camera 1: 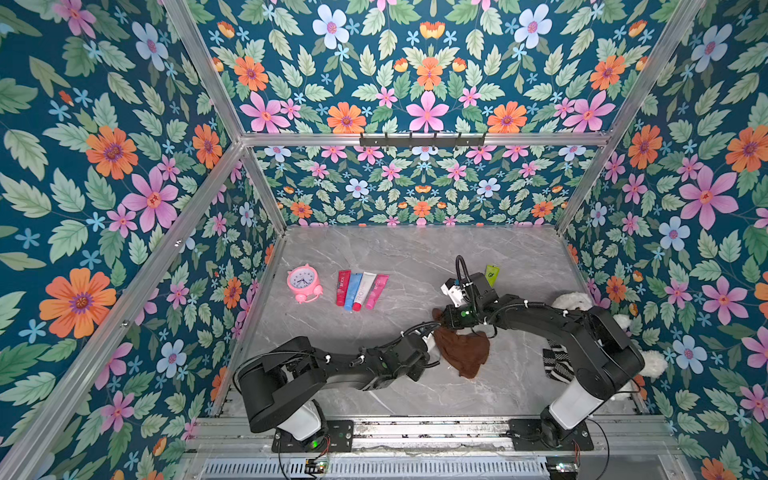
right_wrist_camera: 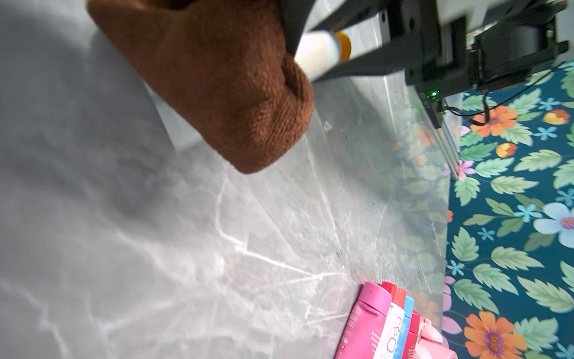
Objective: Wipe the surface of the toothpaste tube
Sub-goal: Wipe the dirt from the toothpaste tube.
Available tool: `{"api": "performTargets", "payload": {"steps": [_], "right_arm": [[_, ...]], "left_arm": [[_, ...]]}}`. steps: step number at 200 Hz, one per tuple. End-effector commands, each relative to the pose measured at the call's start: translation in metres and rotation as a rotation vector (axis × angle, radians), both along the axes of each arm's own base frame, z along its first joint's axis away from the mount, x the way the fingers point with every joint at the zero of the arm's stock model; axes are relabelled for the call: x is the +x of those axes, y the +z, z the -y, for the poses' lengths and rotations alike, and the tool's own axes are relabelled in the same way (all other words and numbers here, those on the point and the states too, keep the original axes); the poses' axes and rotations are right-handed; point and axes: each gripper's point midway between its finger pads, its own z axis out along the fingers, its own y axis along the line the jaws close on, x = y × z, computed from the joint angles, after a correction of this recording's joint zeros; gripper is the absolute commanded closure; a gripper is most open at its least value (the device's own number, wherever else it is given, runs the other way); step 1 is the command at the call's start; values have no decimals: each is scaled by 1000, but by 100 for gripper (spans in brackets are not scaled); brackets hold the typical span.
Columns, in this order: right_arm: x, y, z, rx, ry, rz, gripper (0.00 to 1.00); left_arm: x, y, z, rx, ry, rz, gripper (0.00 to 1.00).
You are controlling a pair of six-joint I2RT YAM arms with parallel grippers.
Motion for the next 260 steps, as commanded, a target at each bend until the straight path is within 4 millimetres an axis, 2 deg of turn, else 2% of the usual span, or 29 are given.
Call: {"api": "performTargets", "payload": {"steps": [1,42,81,88,105,133,149,178,216,238,260], "right_arm": [[-9,-18,7,-80,46,-48,100],[-32,-44,19,-143,58,-98,100],[-52,-44,29,-135,39,-107,100],[-55,-31,25,-101,44,-82,100],[-72,-24,12,-48,70,-93,100],[-98,-25,-6,34,101,-138,100],[-102,-30,-8,60,95,-154,100],[-87,-38,8,25,36,-150,100],[-43,-17,45,-14,-74,-88,100],[-32,3,44,-41,-46,-32,100],[-37,8,29,-13,12,-44,100]], "left_arm": [[-18,-24,-15,111,-26,-83,89],[-17,-25,-17,125,-14,-77,92],[-17,-27,-16,131,-13,-81,94],[-16,-27,-16,131,-12,-80,94],[-16,-26,-16,130,-11,-79,94],[-17,-27,-16,130,-13,-80,95],[-17,-27,-16,129,-16,-80,95],[-18,-27,-15,129,-26,-81,95],[-19,-25,-16,146,-20,-55,96],[-21,-28,-15,198,-23,-20,97],[-23,-31,-11,246,-30,8,99]]}}
